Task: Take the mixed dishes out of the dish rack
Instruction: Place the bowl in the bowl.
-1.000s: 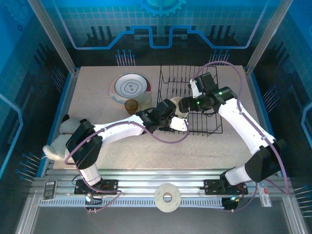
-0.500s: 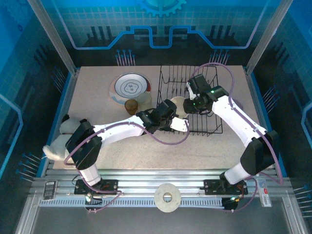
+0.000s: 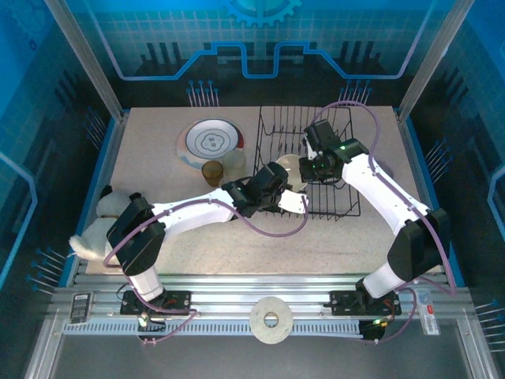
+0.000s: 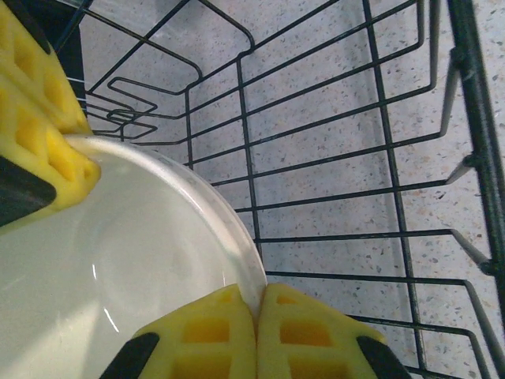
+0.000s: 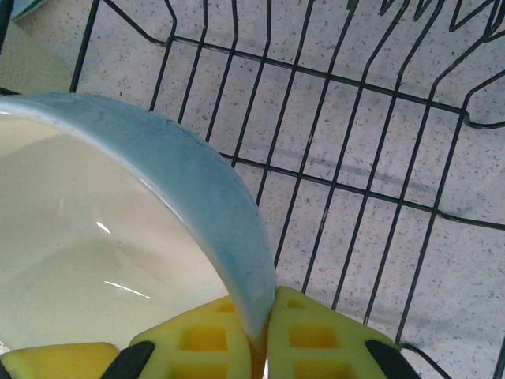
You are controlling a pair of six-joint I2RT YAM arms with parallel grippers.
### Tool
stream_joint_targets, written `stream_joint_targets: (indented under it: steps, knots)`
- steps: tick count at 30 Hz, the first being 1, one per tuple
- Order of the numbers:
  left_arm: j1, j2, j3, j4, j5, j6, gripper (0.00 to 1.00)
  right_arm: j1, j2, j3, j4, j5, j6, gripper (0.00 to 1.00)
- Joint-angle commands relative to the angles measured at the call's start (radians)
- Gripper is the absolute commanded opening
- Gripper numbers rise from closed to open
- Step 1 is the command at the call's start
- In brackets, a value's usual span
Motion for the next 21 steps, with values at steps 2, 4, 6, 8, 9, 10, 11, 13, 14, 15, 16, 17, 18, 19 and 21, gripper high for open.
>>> stream_joint_targets:
  steps: [2,4,6,8,9,10,11,13,14,15,16,17,18,19,21]
  knots:
    - [-0.006,-0.020,0.028,0.076,-0.021,0.030,0.00,-0.062,-0.040,-0.039,0.033,-0.068,0.010,0.00]
    - [-0.008,-0.008,0.056,0.067,-0.025,0.013,0.29,-0.076,-0.046,-0.035,0.037,-0.069,0.012,0.00]
    - [-0.014,0.004,0.081,0.070,-0.027,0.005,0.57,-0.091,-0.055,-0.032,0.043,-0.067,0.018,0.00]
    - [-0.024,0.015,0.076,0.135,-0.037,0.027,0.81,-0.120,-0.064,-0.038,0.058,-0.064,0.033,0.00]
    - [-0.031,0.021,0.067,0.180,-0.044,0.046,0.97,-0.137,-0.068,-0.040,0.065,-0.065,0.041,0.00]
    - [-0.038,0.033,0.067,0.212,-0.055,0.061,0.99,-0.156,-0.073,-0.040,0.070,-0.063,0.051,0.00]
    - [-0.046,0.041,0.077,0.220,-0.071,0.065,0.99,-0.172,-0.079,-0.040,0.074,-0.062,0.060,0.00]
    - [-0.059,0.049,0.111,0.235,-0.106,0.019,0.99,-0.215,-0.097,-0.048,0.091,-0.061,0.086,0.00]
    - [-0.062,0.037,0.117,0.244,-0.109,-0.036,0.99,-0.235,-0.109,-0.053,0.097,-0.066,0.098,0.00]
    - [-0.062,0.009,0.121,0.249,-0.103,-0.123,0.99,-0.259,-0.123,-0.059,0.108,-0.065,0.115,0.00]
    - [-0.062,-0.025,0.120,0.250,-0.094,-0.239,0.99,-0.286,-0.141,-0.068,0.120,-0.058,0.134,0.00]
    - [-0.062,-0.058,0.114,0.251,-0.092,-0.345,0.99,-0.313,-0.157,-0.079,0.131,-0.053,0.151,0.00]
    - [-0.063,-0.097,0.102,0.255,-0.099,-0.475,0.99,-0.356,-0.176,-0.093,0.144,-0.060,0.177,0.00]
    - [-0.062,-0.136,0.086,0.246,-0.109,-0.599,0.99,-0.408,-0.195,-0.113,0.160,-0.081,0.206,0.00]
    - [-0.063,-0.207,0.038,0.219,-0.120,-0.775,0.99,-0.497,-0.229,-0.149,0.192,-0.110,0.257,0.00]
